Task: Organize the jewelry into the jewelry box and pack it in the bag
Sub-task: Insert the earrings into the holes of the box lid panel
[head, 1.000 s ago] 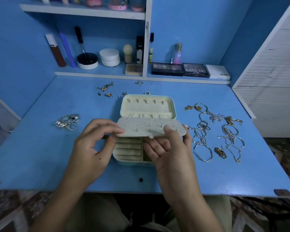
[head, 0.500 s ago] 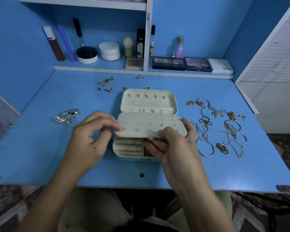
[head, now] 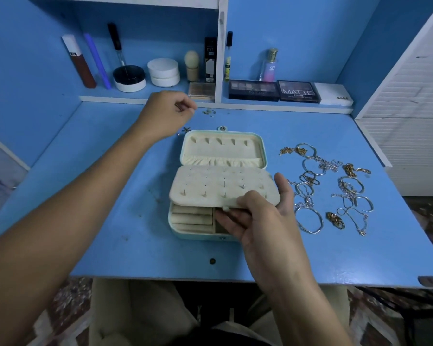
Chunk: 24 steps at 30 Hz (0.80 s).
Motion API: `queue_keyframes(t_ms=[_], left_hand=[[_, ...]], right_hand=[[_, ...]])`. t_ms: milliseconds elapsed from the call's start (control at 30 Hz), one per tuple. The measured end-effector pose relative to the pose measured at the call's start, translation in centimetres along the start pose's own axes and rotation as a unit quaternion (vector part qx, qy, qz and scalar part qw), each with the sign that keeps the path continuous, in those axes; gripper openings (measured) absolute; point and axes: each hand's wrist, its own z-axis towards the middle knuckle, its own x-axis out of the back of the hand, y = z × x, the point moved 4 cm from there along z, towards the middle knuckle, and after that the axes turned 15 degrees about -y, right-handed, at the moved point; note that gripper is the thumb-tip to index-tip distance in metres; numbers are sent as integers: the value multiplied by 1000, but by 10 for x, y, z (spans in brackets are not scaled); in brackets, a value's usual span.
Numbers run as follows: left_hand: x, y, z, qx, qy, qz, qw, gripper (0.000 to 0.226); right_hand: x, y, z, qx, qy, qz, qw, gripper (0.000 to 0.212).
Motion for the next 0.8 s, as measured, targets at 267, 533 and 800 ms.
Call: queue_keyframes(t_ms=[267,533,800], left_hand=[[-26,-4,49,-16,-68,79,994,14],[-30,6,61,-12,-98,159,982,15],[-33,10,61,-9,-102,172,980,13]], right_hand=[[3,2,1,7,2,7,1000,65],[4,4,1,12,-1,13,1000,63],[4,5,1,18,-1,17,1000,61]])
